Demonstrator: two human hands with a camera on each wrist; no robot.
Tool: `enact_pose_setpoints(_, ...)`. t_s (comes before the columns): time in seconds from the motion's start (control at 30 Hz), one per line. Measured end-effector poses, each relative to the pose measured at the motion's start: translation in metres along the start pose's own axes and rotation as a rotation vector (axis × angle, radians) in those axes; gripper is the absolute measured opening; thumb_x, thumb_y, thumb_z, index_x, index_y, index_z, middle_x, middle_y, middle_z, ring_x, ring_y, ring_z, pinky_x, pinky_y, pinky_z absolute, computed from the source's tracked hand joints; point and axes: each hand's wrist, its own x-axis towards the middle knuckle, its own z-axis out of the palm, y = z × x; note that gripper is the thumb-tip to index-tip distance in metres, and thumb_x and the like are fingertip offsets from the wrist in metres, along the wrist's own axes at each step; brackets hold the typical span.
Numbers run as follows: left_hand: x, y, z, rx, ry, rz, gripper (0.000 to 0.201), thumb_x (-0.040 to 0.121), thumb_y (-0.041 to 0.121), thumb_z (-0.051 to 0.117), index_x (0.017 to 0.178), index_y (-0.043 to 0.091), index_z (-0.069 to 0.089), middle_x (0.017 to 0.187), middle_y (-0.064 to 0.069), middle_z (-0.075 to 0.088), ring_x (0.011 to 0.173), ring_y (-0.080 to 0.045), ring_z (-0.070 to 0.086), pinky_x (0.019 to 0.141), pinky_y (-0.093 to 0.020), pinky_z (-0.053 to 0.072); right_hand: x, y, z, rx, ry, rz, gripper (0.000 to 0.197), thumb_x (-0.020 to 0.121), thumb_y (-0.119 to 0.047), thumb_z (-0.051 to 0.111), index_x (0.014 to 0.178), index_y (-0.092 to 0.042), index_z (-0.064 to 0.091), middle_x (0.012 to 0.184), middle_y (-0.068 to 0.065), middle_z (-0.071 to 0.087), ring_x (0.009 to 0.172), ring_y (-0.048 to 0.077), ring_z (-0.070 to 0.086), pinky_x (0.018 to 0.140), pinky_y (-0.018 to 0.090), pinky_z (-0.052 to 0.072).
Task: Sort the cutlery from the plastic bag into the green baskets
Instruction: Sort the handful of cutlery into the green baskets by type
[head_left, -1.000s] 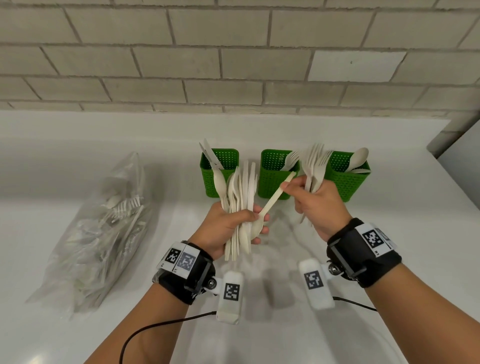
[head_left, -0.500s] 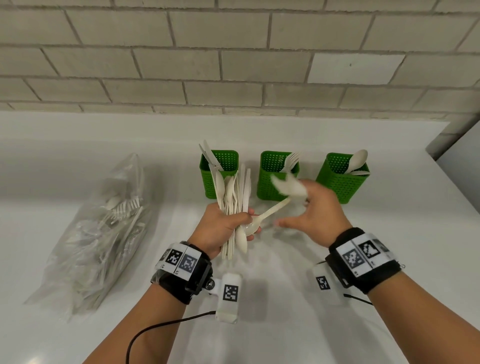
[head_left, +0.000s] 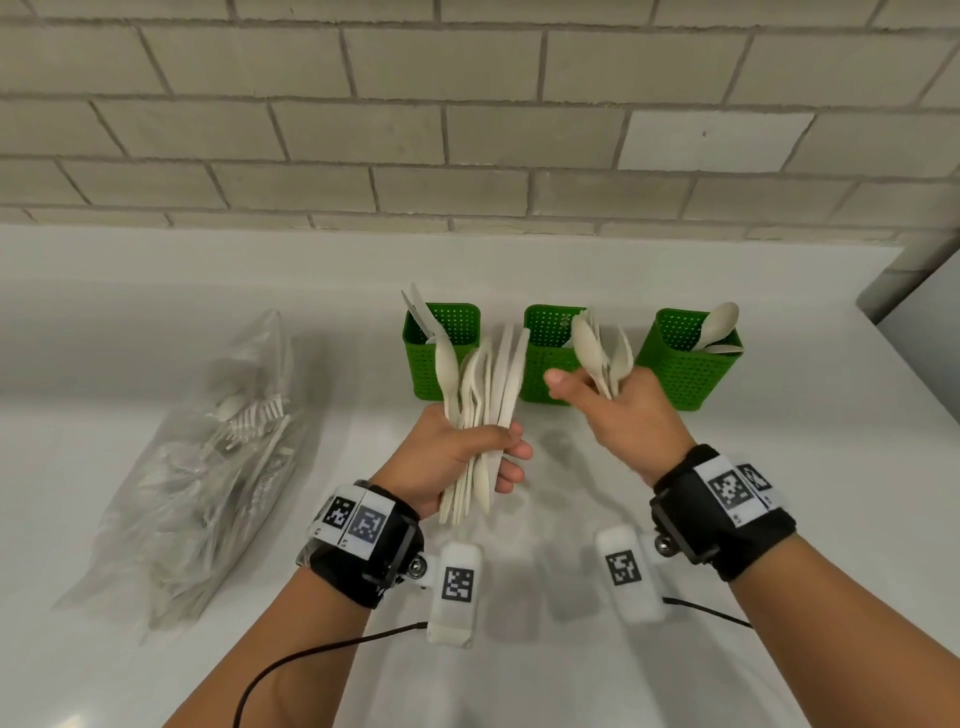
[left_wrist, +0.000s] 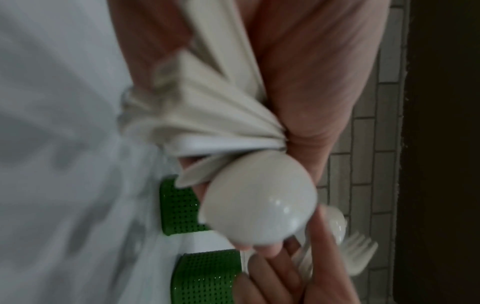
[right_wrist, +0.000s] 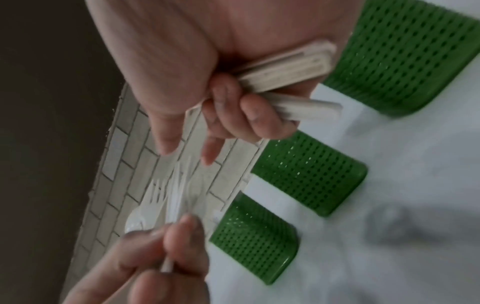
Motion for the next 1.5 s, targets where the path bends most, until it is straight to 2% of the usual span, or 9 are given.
enact_pose_setpoints(0.13, -0.001, 0.000, 0.012, 0.013, -0.066, -0.003, 0.010, 0.088, -0.002, 0.065, 0.098, -0.002, 0.065, 0.081, -0.018, 0.071, 0.063, -0.027, 0.068, 0.055, -0.030, 0.055, -0.001, -0.001, 0.013, 0.098, -0.062, 0.008, 0.030, 0.083, -0.025, 0.076, 0.070, -0.001, 0.064, 0.053, -0.008, 0.053, 0.052, 0.006, 0.048, 0.056, 0.019, 0.042)
enact_pose_setpoints(0.23, 0.000, -0.002, 0.013, -0.028, -0.017, 0.013, 0.009, 0.089, -0.002, 0.063, 0.097, -0.003, 0.066, 0.083, -0.019, 0.073, 0.062, -0.026, 0.070, 0.055, -0.030, 0.057, 0.001, 0.004, 0.009, 0.149, -0.012, 0.051, 0.028, 0.089, -0.017, 0.070, 0.064, -0.008, 0.060, 0.043, -0.016, 0.048, 0.040, 0.000, 0.045, 0.046, 0.008, 0.034)
enact_pose_setpoints(0.37, 0.002, -0.004, 0.010, -0.077, 0.065, 0.025, 0.005, 0.090, -0.002, 0.061, 0.093, -0.003, 0.065, 0.080, -0.019, 0.072, 0.062, -0.024, 0.069, 0.057, -0.031, 0.057, 0.004, 0.008, 0.003, 0.163, 0.089, 0.090, 0.028, 0.087, -0.008, 0.068, 0.060, -0.014, 0.065, 0.063, -0.014, 0.068, 0.078, -0.003, 0.069, 0.061, 0.007, 0.042)
enact_pose_setpoints(0.53, 0.000, -0.002, 0.014, 0.021, -0.020, 0.006, 0.011, 0.088, -0.002, 0.065, 0.098, -0.001, 0.067, 0.084, -0.020, 0.073, 0.068, -0.027, 0.071, 0.059, -0.031, 0.057, -0.004, 0.003, 0.006, 0.191, 0.024, 0.077, 0.034, 0.084, -0.018, 0.075, 0.058, -0.010, 0.054, 0.039, -0.017, 0.041, 0.038, 0.001, 0.041, 0.047, 0.009, 0.035)
enact_pose_setpoints(0.7, 0.002, -0.005, 0.018, -0.033, -0.018, -0.005, 0.015, 0.089, 0.001, 0.066, 0.104, 0.001, 0.067, 0.087, -0.022, 0.073, 0.070, -0.027, 0.072, 0.062, -0.033, 0.059, -0.005, 0.004, 0.008, 0.167, 0.042, 0.112, 0.031, 0.085, -0.022, 0.075, 0.062, -0.009, 0.058, 0.046, -0.011, 0.045, 0.040, 0.003, 0.038, 0.047, 0.014, 0.034)
enact_pose_setpoints(0.87, 0.004, -0.011, 0.016, -0.061, 0.054, -0.004, 0.017, 0.090, 0.002, 0.065, 0.106, -0.003, 0.064, 0.085, -0.021, 0.073, 0.067, -0.027, 0.070, 0.065, -0.035, 0.060, -0.004, 0.007, 0.005, 0.086, 0.094, 0.130, 0.032, 0.085, -0.018, 0.072, 0.056, -0.011, 0.064, 0.063, 0.007, 0.068, 0.060, 0.014, 0.061, 0.059, 0.025, 0.040)
enact_pose_setpoints(1.23, 0.004, -0.010, 0.013, -0.028, 0.084, 0.044, 0.009, 0.087, -0.002, 0.068, 0.095, -0.005, 0.066, 0.081, -0.021, 0.070, 0.064, -0.030, 0.069, 0.057, -0.032, 0.056, -0.007, 0.002, 0.006, 0.098, 0.093, 0.109, 0.034, 0.084, -0.019, 0.075, 0.057, -0.005, 0.059, 0.038, -0.014, 0.047, 0.038, 0.000, 0.044, 0.048, 0.010, 0.033)
enact_pose_setpoints(1.37, 0.009, -0.010, 0.005, -0.020, 0.162, 0.097, 0.006, 0.084, -0.010, 0.065, 0.088, -0.006, 0.064, 0.072, -0.016, 0.065, 0.059, -0.032, 0.065, 0.056, -0.033, 0.053, -0.005, 0.008, -0.001, 0.078, 0.178, 0.128, 0.025, 0.073, -0.020, 0.084, 0.075, -0.013, 0.060, 0.055, -0.015, 0.051, 0.050, 0.002, 0.044, 0.056, 0.018, 0.037)
enact_pose_setpoints(1.5, 0.010, -0.009, 0.002, 0.017, 0.181, 0.108, 0.007, 0.083, -0.010, 0.066, 0.088, -0.006, 0.063, 0.071, -0.015, 0.064, 0.057, -0.030, 0.063, 0.055, -0.032, 0.052, -0.008, 0.008, -0.010, -0.233, 0.126, -0.128, 0.078, 0.054, -0.025, 0.095, 0.120, -0.027, 0.053, 0.112, -0.013, 0.057, 0.103, 0.003, 0.055, 0.088, 0.019, 0.044)
